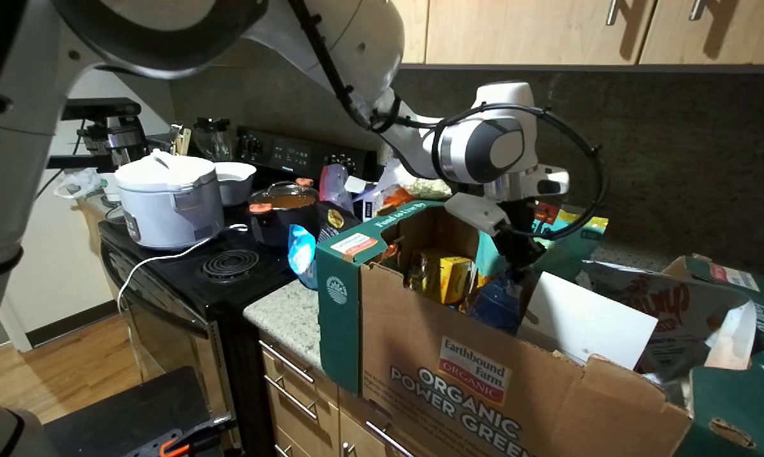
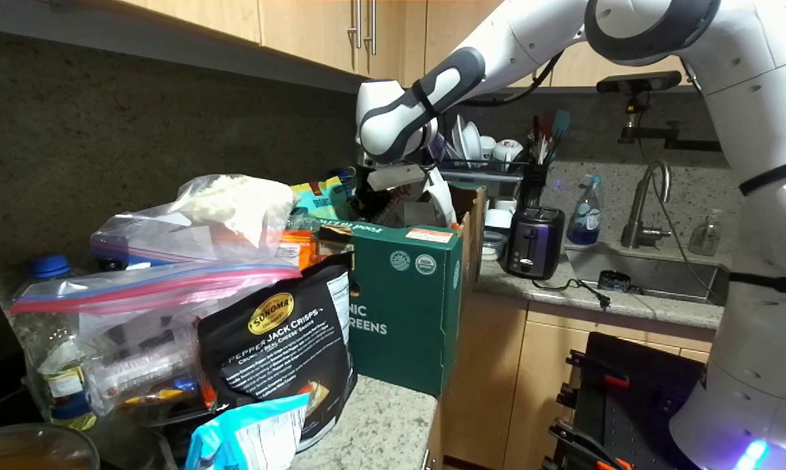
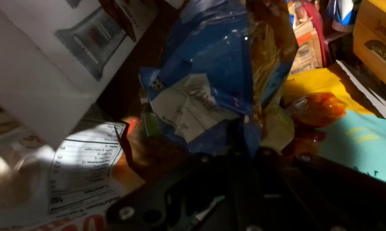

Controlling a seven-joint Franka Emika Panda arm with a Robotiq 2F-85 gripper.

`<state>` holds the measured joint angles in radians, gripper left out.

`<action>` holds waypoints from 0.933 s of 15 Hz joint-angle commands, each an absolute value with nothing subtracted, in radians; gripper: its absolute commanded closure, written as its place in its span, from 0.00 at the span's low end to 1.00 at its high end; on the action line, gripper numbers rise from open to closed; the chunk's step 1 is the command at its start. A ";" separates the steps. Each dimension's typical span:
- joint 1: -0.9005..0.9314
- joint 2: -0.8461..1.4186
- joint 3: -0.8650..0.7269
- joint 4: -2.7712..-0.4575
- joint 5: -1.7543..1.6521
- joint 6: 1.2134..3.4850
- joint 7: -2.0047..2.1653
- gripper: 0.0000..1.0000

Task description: Take the blue wrapper out of the box and put it on the countertop

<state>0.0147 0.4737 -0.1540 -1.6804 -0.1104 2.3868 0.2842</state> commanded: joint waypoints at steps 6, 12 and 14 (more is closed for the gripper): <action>0.051 0.314 -0.153 -1.665 -0.242 2.250 0.301 0.99; 0.064 0.229 -0.121 -1.643 -0.313 2.211 0.272 0.99; 0.065 0.192 -0.101 -1.651 -0.318 2.201 0.235 0.99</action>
